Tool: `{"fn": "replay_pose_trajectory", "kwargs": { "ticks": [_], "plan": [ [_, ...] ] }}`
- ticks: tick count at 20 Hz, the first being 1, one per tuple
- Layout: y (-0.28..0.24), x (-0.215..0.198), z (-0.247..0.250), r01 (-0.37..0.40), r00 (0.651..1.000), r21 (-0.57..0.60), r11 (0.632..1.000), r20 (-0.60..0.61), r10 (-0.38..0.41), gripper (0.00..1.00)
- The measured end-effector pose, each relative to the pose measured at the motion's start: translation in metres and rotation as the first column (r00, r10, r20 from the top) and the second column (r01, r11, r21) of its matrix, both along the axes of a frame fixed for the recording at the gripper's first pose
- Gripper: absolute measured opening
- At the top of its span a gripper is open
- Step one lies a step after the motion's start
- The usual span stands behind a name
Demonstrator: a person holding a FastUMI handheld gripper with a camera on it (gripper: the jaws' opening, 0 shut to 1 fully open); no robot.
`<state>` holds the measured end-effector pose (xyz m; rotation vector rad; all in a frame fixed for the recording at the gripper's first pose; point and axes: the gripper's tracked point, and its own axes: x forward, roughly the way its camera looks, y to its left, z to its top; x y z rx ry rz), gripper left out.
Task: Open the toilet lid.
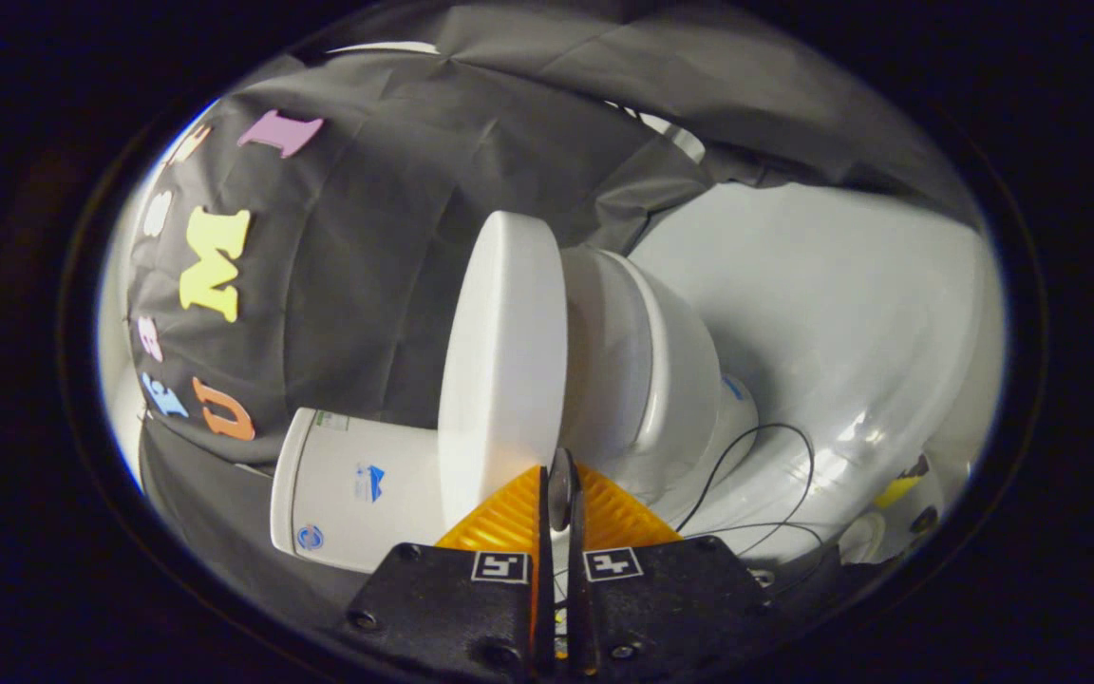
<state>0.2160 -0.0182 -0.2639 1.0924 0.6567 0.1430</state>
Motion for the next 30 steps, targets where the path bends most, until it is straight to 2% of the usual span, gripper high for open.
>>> {"fn": "replay_pose_trajectory", "kwargs": {
  "ticks": [7, 13, 30],
  "plan": [
    [0.005, -0.001, 0.034, -0.032, 0.994, -0.169, 0.985, 0.1, 0.049, 0.08],
    [0.011, 0.001, 0.05, -0.031, 0.992, -0.166, 0.986, 0.116, 0.05, 0.08],
    [0.038, -0.003, 0.107, -0.018, 0.983, -0.284, 0.959, 0.171, 0.069, 0.08]
  ]
}}
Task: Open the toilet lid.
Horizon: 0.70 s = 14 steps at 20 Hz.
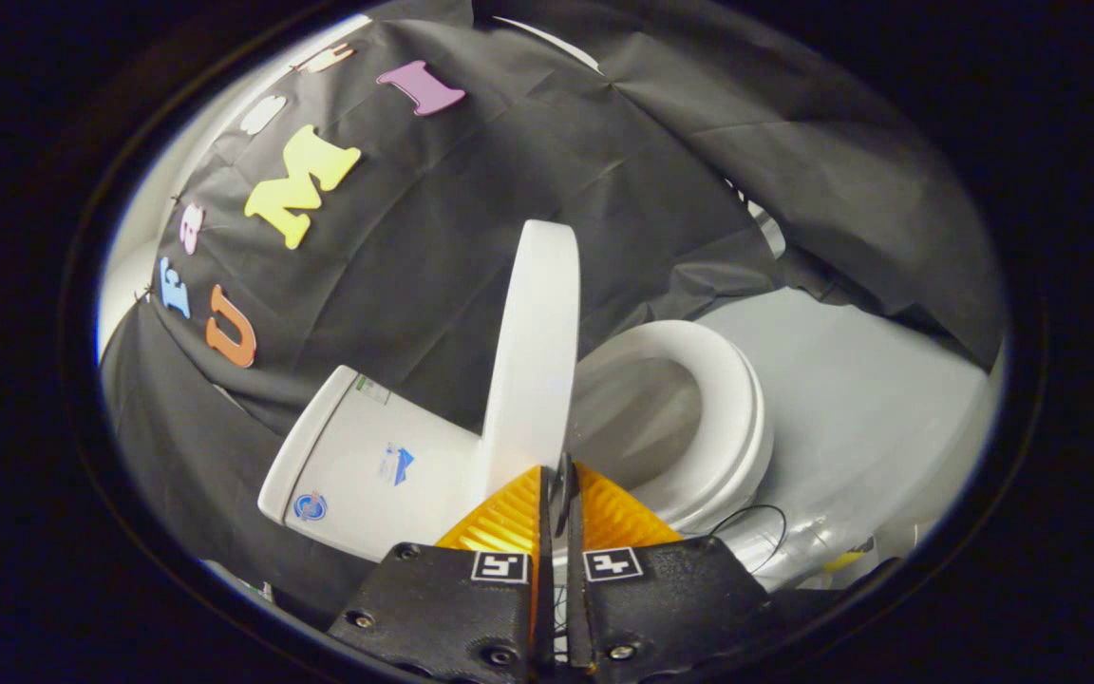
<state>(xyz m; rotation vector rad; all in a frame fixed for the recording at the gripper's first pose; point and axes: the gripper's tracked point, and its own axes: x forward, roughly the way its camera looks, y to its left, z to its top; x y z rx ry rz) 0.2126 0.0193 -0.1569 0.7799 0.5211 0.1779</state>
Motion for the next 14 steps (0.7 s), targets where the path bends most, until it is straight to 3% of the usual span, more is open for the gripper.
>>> {"fn": "replay_pose_trajectory", "kwargs": {
  "ticks": [14],
  "plan": [
    [0.026, -0.005, 0.038, 0.008, 0.999, -0.082, 0.997, 0.045, -0.005, 0.08]
  ]
}}
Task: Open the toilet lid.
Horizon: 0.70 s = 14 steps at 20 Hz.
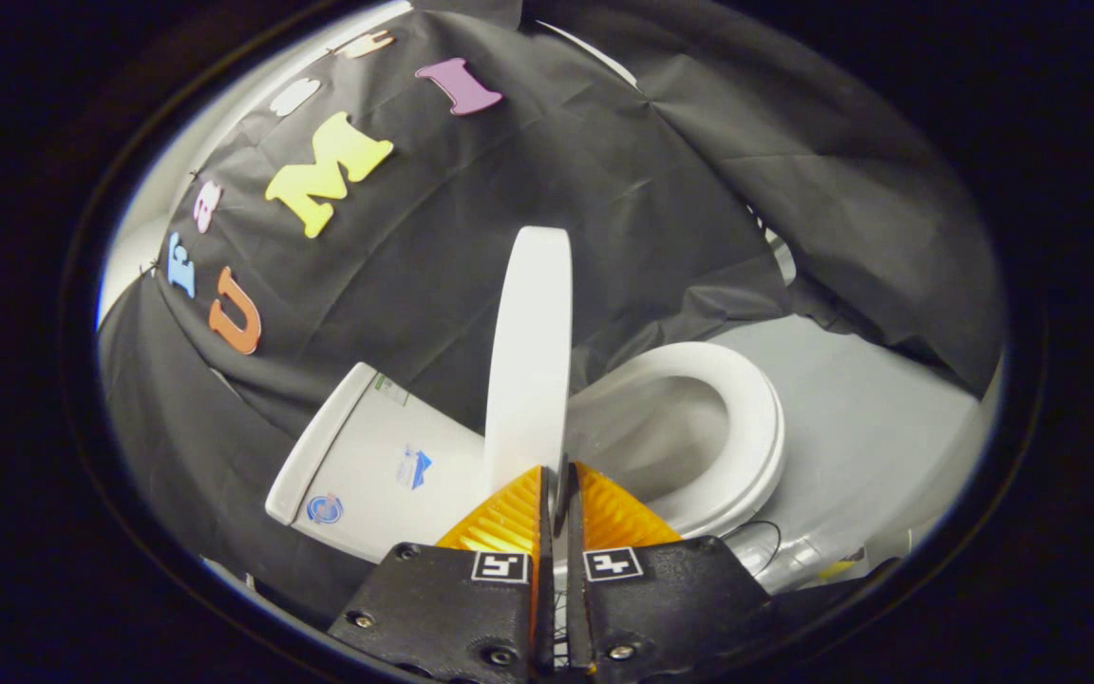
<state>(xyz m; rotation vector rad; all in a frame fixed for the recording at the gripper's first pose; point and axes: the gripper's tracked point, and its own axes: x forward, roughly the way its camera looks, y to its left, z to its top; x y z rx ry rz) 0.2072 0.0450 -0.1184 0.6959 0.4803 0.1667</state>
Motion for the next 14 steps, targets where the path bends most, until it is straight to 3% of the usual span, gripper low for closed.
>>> {"fn": "replay_pose_trajectory", "kwargs": {
  "ticks": [14],
  "plan": [
    [0.049, -0.002, 0.042, -0.027, 0.998, -0.122, 0.992, 0.056, 0.034, 0.09]
  ]
}}
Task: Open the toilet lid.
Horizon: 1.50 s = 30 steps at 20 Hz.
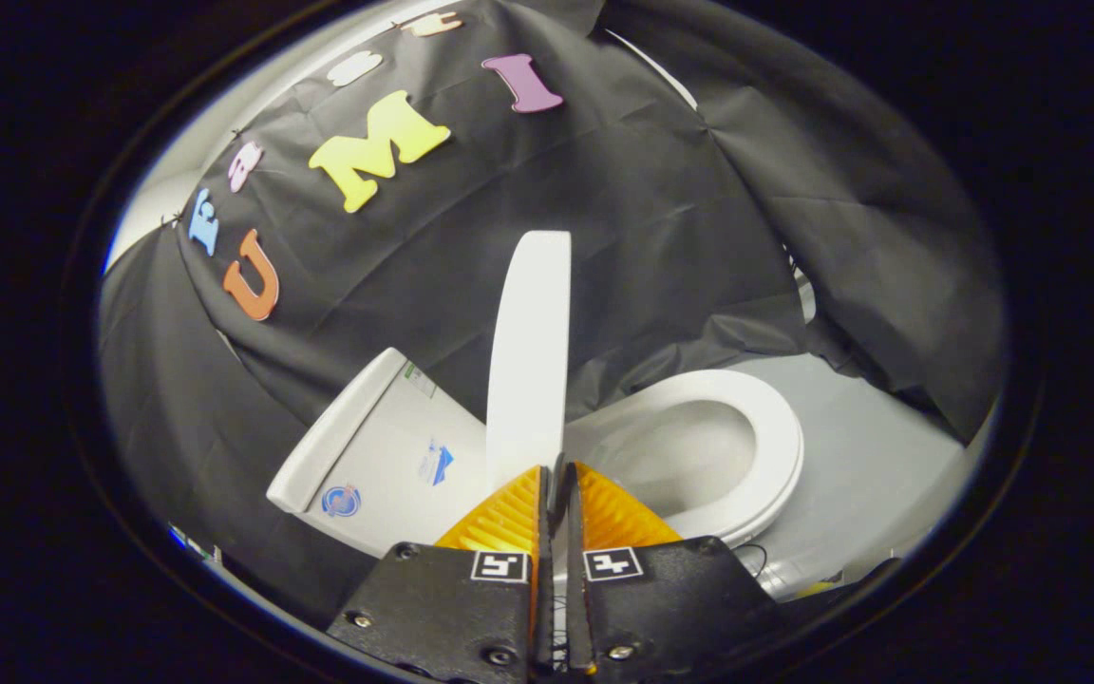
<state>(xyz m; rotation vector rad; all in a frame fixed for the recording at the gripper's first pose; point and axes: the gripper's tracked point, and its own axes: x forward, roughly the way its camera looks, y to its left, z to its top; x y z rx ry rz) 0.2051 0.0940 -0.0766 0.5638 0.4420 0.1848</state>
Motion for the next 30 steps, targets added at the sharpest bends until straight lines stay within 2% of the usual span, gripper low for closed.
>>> {"fn": "replay_pose_trajectory", "kwargs": {
  "ticks": [13, 30],
  "plan": [
    [0.065, -0.002, 0.032, -0.034, 0.998, -0.088, 0.996, 0.05, 0.038, 0.13],
    [0.139, -0.003, 0.05, -0.057, 0.994, -0.227, 0.972, 0.074, 0.075, 0.14]
  ]
}}
